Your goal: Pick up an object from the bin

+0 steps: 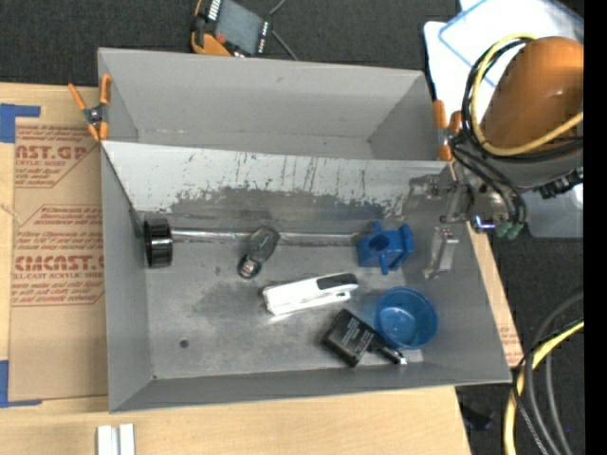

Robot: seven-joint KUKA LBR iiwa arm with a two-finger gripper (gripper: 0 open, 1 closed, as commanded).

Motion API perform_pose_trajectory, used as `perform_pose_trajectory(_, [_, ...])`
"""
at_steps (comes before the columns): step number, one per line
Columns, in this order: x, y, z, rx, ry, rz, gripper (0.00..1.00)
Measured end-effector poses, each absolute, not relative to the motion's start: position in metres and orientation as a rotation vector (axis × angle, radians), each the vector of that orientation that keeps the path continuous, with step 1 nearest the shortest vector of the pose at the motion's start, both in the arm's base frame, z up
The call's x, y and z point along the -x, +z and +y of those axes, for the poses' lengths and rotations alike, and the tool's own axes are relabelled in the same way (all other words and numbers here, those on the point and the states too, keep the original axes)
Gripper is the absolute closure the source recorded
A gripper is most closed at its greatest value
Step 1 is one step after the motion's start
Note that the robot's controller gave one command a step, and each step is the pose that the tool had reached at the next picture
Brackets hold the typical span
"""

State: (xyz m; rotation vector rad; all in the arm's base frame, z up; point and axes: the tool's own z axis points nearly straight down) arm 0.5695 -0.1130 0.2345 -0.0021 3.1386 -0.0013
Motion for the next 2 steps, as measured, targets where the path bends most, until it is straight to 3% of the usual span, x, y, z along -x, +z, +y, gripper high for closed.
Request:
perform_pose_trajectory(1, [-0.5683, 0.1505, -0.1152, -0.058, 0.002, 3.142, 0.00])
perform_pose_trajectory(2, [-0.5650, 0.1433, -0.1222, -0.081, -0.003, 3.124, 0.00])
